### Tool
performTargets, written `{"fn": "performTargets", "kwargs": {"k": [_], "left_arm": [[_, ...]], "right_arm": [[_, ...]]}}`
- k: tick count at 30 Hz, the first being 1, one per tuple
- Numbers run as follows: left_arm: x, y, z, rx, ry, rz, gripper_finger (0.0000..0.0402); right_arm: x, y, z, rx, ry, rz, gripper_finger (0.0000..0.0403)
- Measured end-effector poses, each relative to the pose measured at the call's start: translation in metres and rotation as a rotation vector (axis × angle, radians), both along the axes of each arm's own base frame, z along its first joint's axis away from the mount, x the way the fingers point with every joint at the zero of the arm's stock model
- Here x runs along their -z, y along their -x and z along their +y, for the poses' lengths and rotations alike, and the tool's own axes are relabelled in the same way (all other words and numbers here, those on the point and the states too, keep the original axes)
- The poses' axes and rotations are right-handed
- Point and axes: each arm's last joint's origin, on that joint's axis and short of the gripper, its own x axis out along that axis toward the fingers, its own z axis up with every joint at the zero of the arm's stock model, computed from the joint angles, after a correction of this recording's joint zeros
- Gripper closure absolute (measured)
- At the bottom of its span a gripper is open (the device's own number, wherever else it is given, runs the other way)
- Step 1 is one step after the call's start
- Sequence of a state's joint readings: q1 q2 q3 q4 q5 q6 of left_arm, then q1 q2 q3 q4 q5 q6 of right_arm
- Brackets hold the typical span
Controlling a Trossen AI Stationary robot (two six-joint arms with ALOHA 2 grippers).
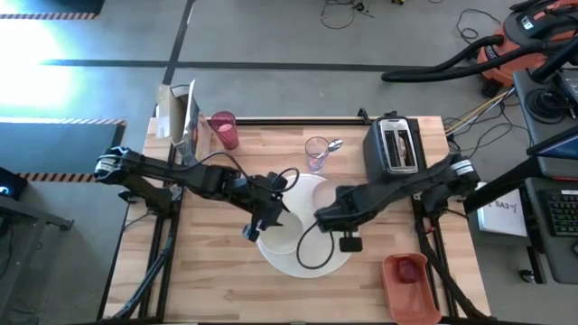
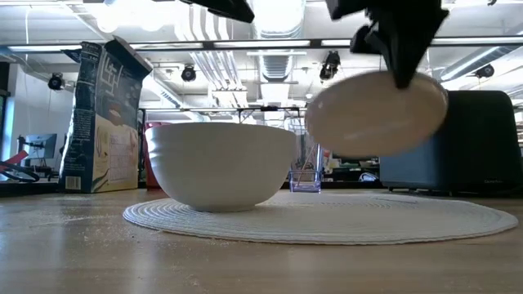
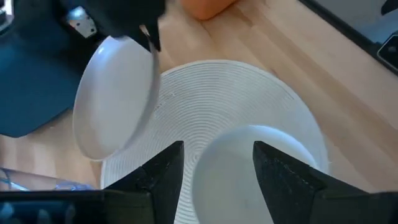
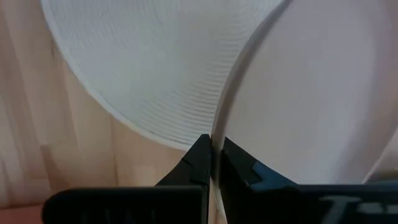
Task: Arrange a breakfast setting
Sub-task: Put the brown plate on the tablemat to the right of the white bowl
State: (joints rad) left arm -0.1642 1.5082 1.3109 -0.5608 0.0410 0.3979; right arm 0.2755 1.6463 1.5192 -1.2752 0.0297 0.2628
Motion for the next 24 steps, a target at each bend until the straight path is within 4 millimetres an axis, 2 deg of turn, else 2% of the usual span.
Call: {"fn": "performTargets", "kwargs": {"k": [7, 11, 15, 24], "left_arm": [[0.004, 0.005, -0.004, -0.009, 0.010, 0.060, 0.0226], [0.006, 0.010, -0.008, -0.003, 0.008, 0.102, 0.0226], [0.006, 0.014, -0.011, -0.002, 0.011, 0.132, 0.0226], [-0.007, 0.031, -0.008, -0.045, 0.048, 0.149, 0.0226]], "right_arm": [[0.040, -0.017, 0.010, -0.057, 0.000, 0.133, 0.0395], [0.054, -0.023, 0.013, -0.077, -0.015, 0.179, 0.0395], [0.058, -0.025, 0.015, -0.081, -0.019, 0.174, 0.0395], [0.056, -0.036, 0.027, -0.105, -0.077, 0.029, 0.0394]]}}
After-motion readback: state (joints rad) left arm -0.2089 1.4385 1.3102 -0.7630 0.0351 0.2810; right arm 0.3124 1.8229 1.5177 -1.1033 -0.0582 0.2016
